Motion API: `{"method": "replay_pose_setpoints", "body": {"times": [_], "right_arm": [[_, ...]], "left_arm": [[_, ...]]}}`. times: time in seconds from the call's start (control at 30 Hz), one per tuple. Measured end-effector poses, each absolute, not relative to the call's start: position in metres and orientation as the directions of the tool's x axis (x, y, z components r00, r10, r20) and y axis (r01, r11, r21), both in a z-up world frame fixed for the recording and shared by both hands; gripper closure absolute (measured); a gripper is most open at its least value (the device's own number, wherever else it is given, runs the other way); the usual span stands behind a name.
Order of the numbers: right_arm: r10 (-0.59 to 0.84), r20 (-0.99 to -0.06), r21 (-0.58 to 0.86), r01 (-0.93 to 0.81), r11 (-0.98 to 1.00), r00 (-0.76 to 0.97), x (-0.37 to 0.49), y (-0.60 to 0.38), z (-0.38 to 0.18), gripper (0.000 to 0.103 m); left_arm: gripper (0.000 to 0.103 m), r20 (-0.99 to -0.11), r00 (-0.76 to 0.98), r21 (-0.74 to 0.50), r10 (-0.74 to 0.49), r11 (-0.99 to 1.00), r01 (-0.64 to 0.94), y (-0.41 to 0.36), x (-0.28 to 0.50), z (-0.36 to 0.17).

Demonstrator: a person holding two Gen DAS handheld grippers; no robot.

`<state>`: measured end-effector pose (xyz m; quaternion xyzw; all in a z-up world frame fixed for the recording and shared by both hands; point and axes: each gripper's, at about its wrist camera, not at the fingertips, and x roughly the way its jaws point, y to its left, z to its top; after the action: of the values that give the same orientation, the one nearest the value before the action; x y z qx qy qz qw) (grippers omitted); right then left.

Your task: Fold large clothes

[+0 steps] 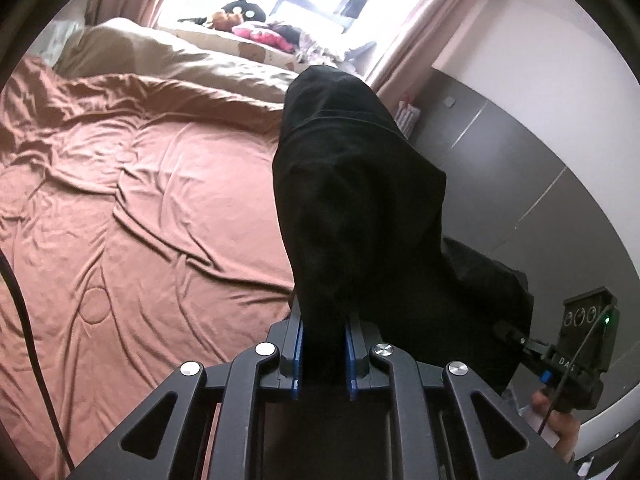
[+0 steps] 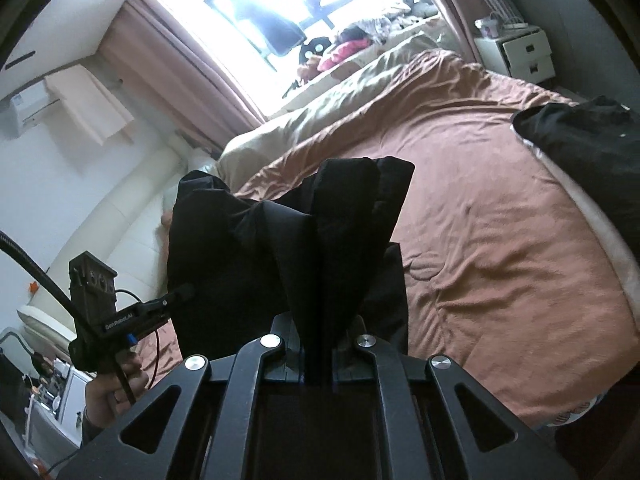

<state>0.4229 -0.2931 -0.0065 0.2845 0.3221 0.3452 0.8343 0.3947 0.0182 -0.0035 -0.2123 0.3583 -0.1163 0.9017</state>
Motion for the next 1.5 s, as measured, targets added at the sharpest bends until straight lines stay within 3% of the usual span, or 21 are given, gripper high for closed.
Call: {"method": "replay_pose_setpoints", "body": {"times": [0.47,0.87,1.3,1.47,1.5], "right_arm": [[0.743,-0.275,0.707,-0.395,0.586,0.61,0.414,-0.345,-0.01,0.098],[0.798,-0.315,0.743,-0.39,0.544,0.514,0.466,-0.292,-0.032,0.098],[0.818,-0.441,0.771,-0.311,0.556,0.37,0.596,-0.215,-0.08,0.098],[0.783,-0.552,0.745,-0.253,0.617,0.287,0.638,-0.192,-0.1,0.083],[0.773,-0.563,0.74,-0.24,0.629,0.291,0.643,-0.192,-0.1,0.069]], "left_arm": [[0.087,-0.576,0.715,-0.43,-0.396,0.891,0.147,-0.039,0.397,0.03],[0.088,-0.673,0.656,-0.46,-0.342,0.888,-0.01,0.021,0.437,-0.033],[0.088,-0.782,0.55,-0.436,-0.292,0.888,-0.148,0.066,0.49,-0.116],[0.084,-0.835,0.496,-0.383,-0.238,0.898,-0.214,0.076,0.502,-0.151],[0.081,-0.84,0.488,-0.384,-0.237,0.895,-0.227,0.079,0.503,-0.156]]}}
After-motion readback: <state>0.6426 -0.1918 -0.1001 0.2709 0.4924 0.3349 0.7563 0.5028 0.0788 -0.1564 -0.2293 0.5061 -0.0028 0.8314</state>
